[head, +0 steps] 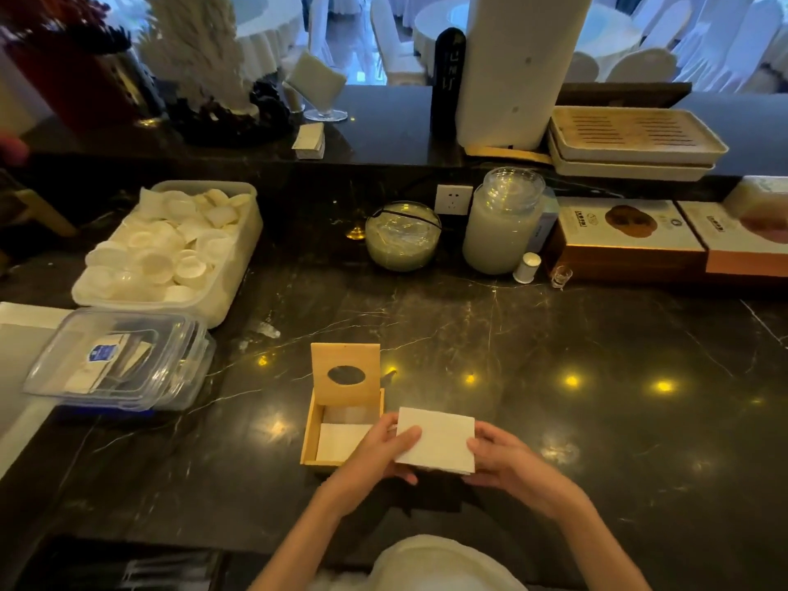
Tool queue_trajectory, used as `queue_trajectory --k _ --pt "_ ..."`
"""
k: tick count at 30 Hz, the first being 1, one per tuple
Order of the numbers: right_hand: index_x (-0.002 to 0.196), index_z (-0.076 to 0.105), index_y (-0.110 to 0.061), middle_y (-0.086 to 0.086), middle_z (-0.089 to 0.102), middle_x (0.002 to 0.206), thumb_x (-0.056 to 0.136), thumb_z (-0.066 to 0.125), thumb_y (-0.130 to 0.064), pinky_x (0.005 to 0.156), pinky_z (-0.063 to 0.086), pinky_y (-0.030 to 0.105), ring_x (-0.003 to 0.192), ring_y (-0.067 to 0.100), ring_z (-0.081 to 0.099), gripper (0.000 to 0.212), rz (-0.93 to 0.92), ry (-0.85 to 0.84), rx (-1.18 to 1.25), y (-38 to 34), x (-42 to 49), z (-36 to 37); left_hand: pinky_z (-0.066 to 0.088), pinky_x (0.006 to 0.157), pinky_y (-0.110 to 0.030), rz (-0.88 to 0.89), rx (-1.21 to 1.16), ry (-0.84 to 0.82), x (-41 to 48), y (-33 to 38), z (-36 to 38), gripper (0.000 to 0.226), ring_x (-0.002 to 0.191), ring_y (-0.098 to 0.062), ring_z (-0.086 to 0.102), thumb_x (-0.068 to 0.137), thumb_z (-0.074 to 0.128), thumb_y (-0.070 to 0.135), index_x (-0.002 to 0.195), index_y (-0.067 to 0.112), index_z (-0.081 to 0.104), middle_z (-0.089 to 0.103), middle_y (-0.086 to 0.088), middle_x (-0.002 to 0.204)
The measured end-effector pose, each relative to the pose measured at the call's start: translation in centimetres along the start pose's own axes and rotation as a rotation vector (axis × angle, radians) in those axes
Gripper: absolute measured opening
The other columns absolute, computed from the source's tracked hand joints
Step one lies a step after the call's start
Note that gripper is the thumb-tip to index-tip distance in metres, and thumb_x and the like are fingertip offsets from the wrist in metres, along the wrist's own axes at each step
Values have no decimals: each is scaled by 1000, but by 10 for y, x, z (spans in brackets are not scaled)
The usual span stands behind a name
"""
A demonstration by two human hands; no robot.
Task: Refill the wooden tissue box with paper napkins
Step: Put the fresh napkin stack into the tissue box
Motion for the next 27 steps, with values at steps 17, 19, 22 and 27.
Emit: queue_trajectory --k 17,19,22,27 --pt "126 48 -32 -9 56 122 86 68 -28 100 46 32 112 7 54 46 -26 -86 -937 -114 76 130 51 93 -42 84 166 335 -44 27 -155 27 108 -14 59 100 45 38 125 33 51 58 -3 128" --pt "130 44 -30 -7 54 125 85 68 -22 102 45 35 114 10 53 52 -17 -83 -984 -121 85 141 42 107 -40 -23 228 319 -42 8 -165 47 133 -19 43 102 45 24 147 29 33 39 -4 149" --pt "138 37 -27 -2 51 130 86 63 -19 104 40 38 121 17 49 59 57 -163 -1217 -112 103 176 41 108 -34 -92 164 164 -45 -16 -157 58 135 -18 42 102 42 13 153 29 20 36 -3 153" --pt "141 40 -22 7 53 138 87 54 -12 103 41 39 127 28 49 56 193 -185 -1590 -81 124 196 54 82 -16 -84 131 135 -43 -37 -153 57 104 0 58 99 40 2 144 37 30 53 4 132"
Point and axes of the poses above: each hand's wrist, its own x-axis towards the middle knuckle, its own z-axis out of the palm, y = z × x, the point moved 8 cm from there along x, towards the middle knuckle
